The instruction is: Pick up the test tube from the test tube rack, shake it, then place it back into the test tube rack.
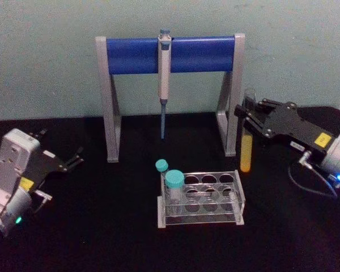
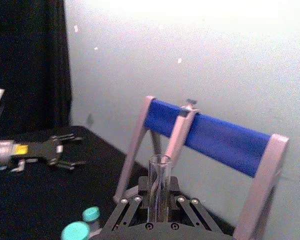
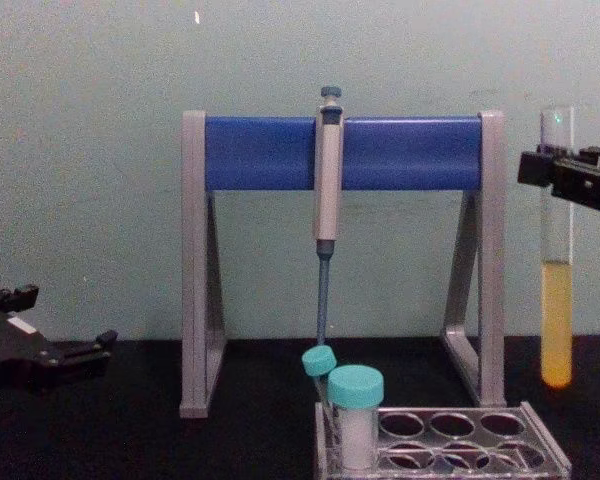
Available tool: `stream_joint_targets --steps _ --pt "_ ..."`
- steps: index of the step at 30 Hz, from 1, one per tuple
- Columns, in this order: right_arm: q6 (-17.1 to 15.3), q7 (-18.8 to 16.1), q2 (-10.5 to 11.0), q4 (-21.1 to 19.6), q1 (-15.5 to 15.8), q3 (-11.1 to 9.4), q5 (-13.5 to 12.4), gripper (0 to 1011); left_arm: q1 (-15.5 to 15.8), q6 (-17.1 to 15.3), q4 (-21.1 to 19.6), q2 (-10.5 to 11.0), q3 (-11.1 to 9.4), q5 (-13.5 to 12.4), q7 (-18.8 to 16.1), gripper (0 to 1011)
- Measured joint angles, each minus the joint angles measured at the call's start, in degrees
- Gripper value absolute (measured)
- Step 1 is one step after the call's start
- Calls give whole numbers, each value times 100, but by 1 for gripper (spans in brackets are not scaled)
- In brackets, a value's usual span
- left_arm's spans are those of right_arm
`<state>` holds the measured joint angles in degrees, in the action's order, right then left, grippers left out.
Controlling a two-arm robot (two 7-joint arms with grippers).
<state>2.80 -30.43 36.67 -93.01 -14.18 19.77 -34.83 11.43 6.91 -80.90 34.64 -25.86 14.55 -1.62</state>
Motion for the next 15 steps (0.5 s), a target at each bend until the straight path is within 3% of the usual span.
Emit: stream_joint_targets --steps 9,15 --pt "333 -12 -549 600 -443 94 278 232 0 0 0 0 0 0 0 1001" --pt "517 -433 -913 1027 -737 203 168 232 0 0 0 0 0 0 0 1001"
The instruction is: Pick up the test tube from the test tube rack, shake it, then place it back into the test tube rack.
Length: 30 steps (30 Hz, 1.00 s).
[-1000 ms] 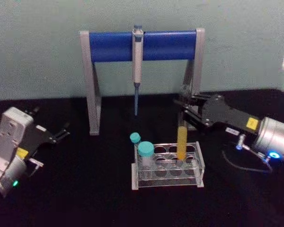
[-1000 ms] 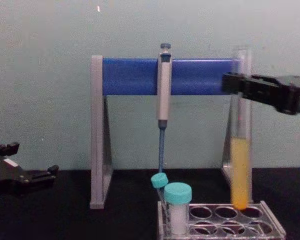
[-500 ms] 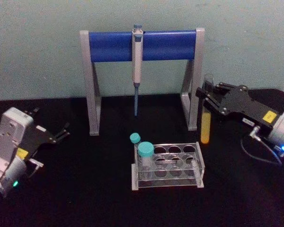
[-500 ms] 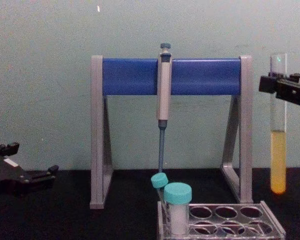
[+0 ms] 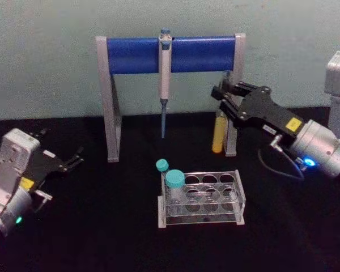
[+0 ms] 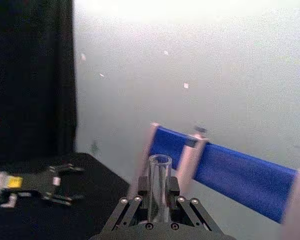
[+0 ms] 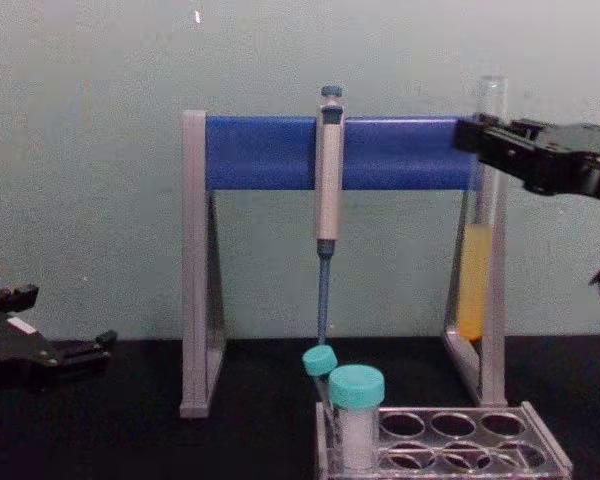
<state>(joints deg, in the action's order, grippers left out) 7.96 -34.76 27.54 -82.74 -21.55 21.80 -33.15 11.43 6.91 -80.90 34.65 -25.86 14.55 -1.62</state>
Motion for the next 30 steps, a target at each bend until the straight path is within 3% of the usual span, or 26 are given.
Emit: stream_joint_targets --steps 5,10,21,30 --pt "34 -468 -151 224 -129 116 -284 232 0 0 0 0 0 0 0 1001" --pt "-6 -796 -111 232 -126 202 -546 232 0 0 0 0 0 0 0 1001" --pt "12 -849 134 74 35 248 -676 232 0 0 0 0 0 0 0 1001" --pt "71 -810 168 117 37 321 -620 232 0 0 0 0 0 0 0 1001"
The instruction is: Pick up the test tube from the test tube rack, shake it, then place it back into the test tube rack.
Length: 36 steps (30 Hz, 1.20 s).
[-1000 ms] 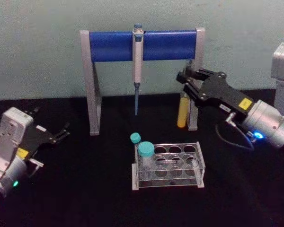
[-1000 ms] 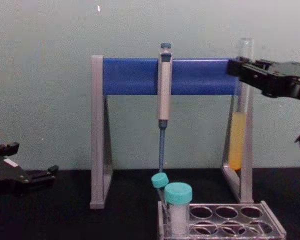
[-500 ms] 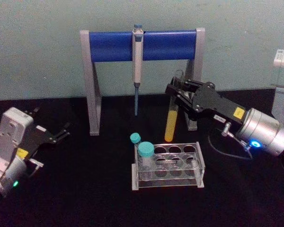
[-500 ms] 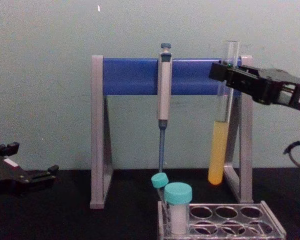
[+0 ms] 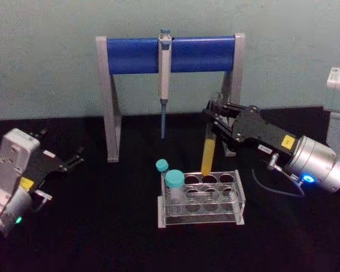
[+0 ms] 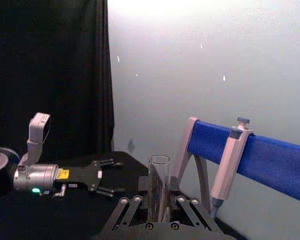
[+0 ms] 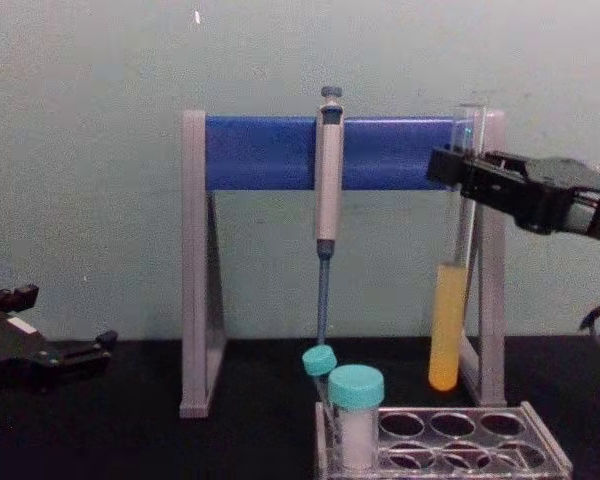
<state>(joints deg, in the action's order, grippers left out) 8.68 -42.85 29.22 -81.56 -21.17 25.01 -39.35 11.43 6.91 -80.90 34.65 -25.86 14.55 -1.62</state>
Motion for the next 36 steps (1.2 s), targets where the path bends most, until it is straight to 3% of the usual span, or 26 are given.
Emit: stream_joint_targets --steps 36 --pt "87 50 -185 645 -191 113 376 232 0 0 0 0 0 0 0 1001"
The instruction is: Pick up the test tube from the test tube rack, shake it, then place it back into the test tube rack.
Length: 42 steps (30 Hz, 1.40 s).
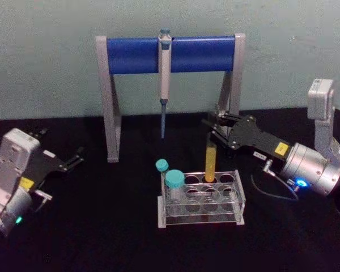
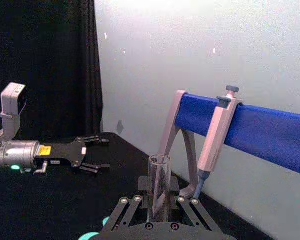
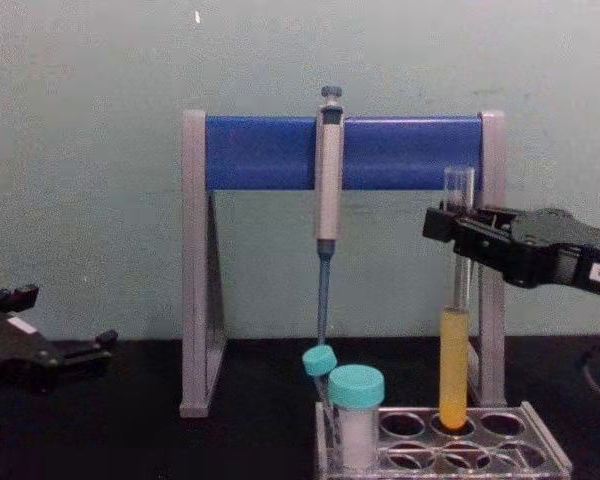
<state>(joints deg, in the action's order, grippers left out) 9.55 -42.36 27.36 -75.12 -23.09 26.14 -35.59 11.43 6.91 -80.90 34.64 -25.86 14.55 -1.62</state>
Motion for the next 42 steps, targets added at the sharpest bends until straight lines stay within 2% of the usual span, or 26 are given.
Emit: stream_joint_targets --steps 16,42 --pt "-98 -71 -53 202 -89 107 91 232 0 0 0 0 0 0 0 1001" --pt "-235 -137 -119 482 -154 179 69 232 0 0 0 0 0 0 0 1001"
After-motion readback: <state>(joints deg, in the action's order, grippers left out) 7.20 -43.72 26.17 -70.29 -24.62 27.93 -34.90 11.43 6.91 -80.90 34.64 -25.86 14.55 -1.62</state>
